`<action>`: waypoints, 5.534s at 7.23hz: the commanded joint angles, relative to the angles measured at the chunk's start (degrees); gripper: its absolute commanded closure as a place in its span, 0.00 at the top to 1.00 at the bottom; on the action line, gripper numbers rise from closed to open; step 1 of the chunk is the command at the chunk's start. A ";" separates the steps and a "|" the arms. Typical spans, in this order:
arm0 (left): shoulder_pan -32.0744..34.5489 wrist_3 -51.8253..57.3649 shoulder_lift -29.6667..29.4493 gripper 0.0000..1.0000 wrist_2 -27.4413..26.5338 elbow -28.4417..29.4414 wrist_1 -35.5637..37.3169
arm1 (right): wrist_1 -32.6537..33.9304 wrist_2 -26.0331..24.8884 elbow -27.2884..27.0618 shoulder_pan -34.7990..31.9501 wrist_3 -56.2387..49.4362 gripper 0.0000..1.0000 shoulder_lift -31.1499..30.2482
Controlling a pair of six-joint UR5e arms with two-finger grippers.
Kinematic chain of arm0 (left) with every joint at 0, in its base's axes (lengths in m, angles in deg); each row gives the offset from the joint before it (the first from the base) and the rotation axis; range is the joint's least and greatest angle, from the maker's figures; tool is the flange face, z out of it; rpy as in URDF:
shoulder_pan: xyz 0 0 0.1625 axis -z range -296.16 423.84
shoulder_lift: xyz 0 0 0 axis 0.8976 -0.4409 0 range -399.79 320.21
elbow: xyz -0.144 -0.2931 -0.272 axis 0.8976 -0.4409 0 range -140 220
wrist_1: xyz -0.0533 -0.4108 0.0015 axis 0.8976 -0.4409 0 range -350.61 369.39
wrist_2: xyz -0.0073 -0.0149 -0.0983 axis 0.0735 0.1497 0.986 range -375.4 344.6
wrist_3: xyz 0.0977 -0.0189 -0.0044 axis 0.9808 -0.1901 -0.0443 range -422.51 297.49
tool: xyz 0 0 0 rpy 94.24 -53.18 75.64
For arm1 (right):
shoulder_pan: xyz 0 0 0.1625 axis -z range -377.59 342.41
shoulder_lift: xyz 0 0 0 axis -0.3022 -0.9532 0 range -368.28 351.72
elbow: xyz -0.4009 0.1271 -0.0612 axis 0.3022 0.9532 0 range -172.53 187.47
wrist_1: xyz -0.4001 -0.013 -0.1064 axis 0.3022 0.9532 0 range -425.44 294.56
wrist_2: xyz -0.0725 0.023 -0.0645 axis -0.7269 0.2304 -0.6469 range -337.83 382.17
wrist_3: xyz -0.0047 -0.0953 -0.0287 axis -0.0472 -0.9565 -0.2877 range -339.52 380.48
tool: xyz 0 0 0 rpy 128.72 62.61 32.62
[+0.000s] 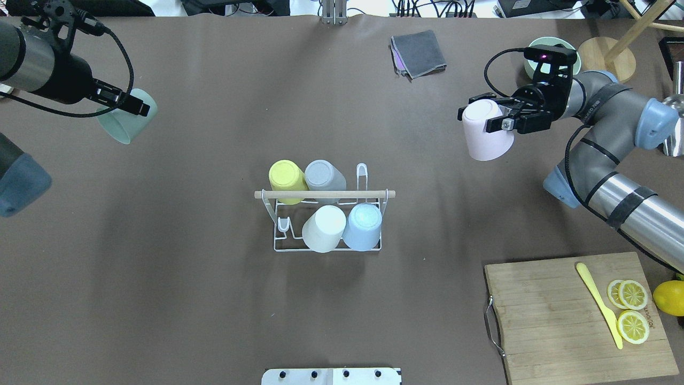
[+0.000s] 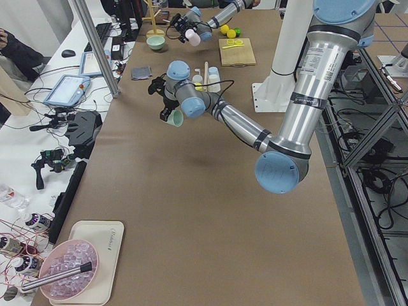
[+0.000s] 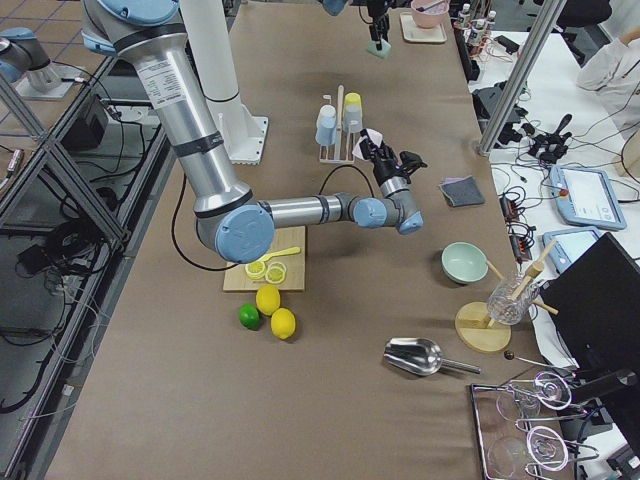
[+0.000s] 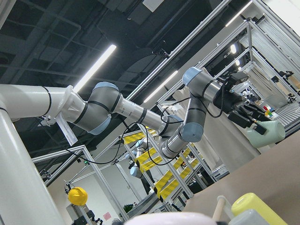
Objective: Place cup on cup holder
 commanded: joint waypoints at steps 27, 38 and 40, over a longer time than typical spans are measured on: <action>-0.18 0.27 -0.29 0.00 0.00 0.34 1.03 | 2.14 2.66 9.88 12.58 -33.34 1.00 15.53; -0.61 -8.30 -1.79 0.00 -0.96 -3.63 -25.61 | 1.96 8.90 -4.76 5.30 -4.78 0.98 -4.84; -2.88 -9.04 -0.39 0.00 -7.87 -3.53 -37.67 | 2.23 8.46 -4.97 2.75 14.45 0.98 -5.57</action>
